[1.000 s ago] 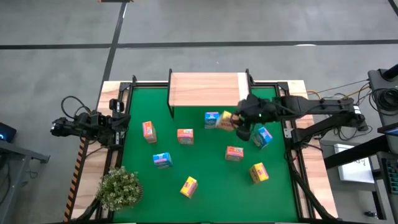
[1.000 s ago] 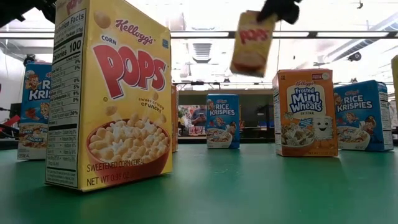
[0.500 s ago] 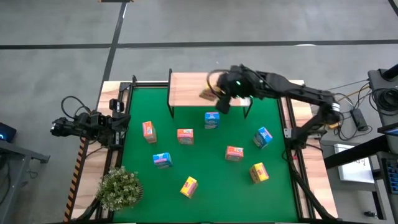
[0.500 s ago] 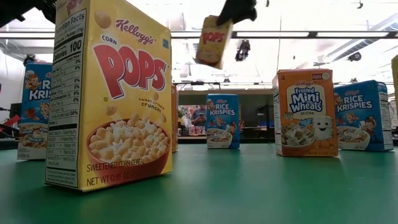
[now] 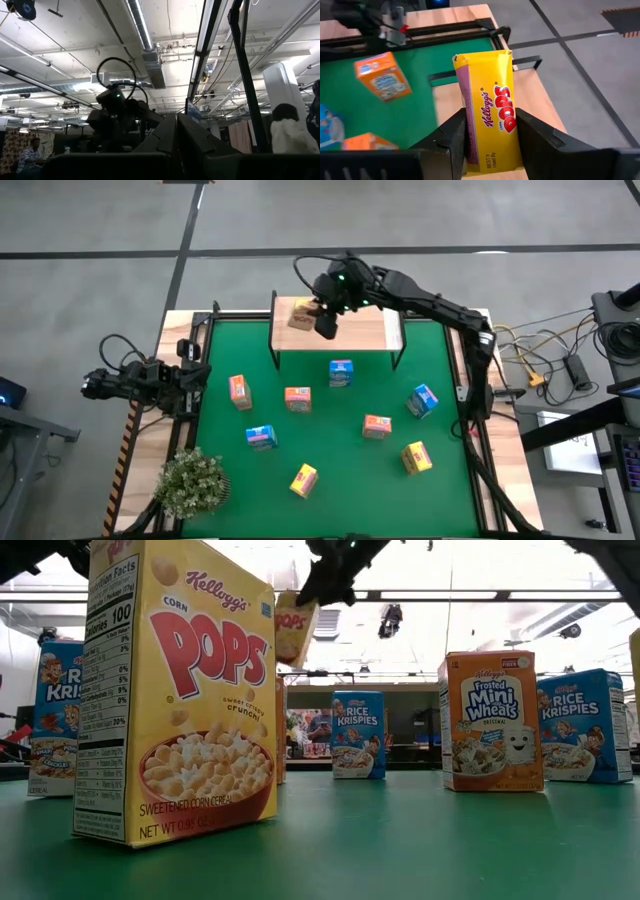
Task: Stack cereal on shelf
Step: Put the top right yellow cereal box on the shelf
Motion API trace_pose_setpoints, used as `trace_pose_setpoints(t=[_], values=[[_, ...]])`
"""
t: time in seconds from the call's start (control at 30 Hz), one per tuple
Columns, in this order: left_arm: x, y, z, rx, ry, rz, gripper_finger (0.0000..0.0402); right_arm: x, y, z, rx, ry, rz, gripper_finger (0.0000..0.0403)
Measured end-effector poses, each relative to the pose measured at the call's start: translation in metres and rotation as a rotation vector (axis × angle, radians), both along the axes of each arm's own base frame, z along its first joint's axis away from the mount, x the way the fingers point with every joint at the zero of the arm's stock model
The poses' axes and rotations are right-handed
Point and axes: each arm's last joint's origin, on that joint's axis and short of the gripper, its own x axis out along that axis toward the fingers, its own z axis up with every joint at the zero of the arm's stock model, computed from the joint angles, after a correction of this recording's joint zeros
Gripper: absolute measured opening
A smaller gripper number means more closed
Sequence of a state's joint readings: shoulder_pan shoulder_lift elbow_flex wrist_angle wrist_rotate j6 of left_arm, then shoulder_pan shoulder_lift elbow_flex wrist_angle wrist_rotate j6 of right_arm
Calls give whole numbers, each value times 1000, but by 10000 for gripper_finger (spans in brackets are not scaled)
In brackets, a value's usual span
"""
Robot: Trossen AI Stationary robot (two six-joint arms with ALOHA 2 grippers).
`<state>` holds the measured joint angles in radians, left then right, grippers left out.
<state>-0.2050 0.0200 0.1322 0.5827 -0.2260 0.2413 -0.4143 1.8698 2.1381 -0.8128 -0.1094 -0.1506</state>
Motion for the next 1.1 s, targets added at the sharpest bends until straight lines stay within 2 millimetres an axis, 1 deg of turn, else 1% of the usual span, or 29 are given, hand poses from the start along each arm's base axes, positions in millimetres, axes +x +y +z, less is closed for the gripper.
trace_pose_setpoints(t=[0.13, 0.33, 0.5, 0.63, 0.73, 0.9, 1.0, 1.1], values=[[0, 0, 0, 0, 0, 0, 0, 8, -16, -10, 2, 16, -20, 160], [0, 0, 0, 0, 0, 0, 0, 12, -32, -24, 11, 48, -41, 181], [0, 0, 0, 0, 0, 0, 0, 13, -36, -31, 12, 69, -43, 184], [0, 0, 0, 0, 0, 0, 0, 13, -37, -31, 7, 71, -39, 188], [0, 0, 0, 0, 0, 0, 0, 12, -36, -28, 7, 65, -42, 195], [0, 0, 0, 5, 0, 4, 0, 5, -32, -15, 7, 31, -62, 204], [0, 0, 0, 8, 0, 7, 0, 1, -30, -4, 20, -6, -82, 205], [0, 0, 0, 9, 0, 7, 0, -7, -25, 16, 49, -71, -117, 205]])
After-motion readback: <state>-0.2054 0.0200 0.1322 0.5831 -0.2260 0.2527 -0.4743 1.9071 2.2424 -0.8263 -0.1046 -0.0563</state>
